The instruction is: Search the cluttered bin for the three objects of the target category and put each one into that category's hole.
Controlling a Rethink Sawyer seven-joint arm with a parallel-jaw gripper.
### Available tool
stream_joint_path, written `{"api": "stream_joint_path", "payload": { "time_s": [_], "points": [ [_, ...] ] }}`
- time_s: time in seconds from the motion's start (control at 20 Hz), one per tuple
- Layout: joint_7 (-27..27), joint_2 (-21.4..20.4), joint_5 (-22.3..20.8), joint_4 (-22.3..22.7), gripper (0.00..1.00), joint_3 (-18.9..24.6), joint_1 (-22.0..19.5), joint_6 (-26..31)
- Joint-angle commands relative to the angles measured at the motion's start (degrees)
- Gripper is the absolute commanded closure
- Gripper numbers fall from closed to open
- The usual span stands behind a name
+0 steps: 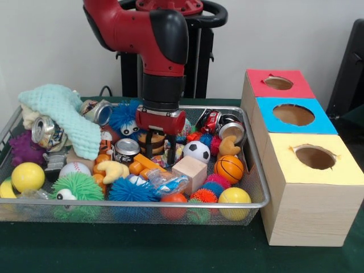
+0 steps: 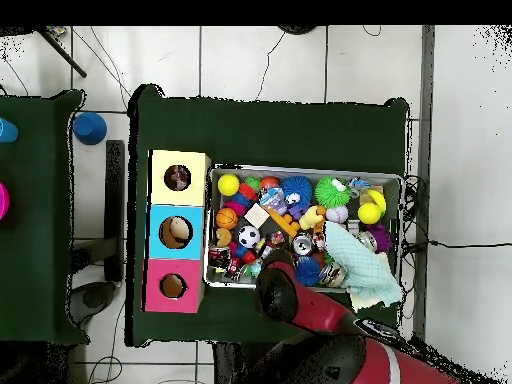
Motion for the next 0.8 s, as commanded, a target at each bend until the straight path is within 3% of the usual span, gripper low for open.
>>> {"api": "stream_joint_path", "payload": {
  "time_s": [0.05, 0.4, 0.45, 0.8],
  "points": [
    [12.77, 2.24, -0.94, -4.77, 0.0, 6.43, -0.27, -1.23],
    [12.16, 1.1, -0.97, -3.33, 0.0, 7.61, -0.58, 1.76],
    [11.81, 1.12, -0.55, -2.99, 1.0, 7.54, -0.51, 2.91],
    [10.8, 0.86, -0.88, -3.22, 1.0, 7.14, -0.3, 3.17]
  ]
}}
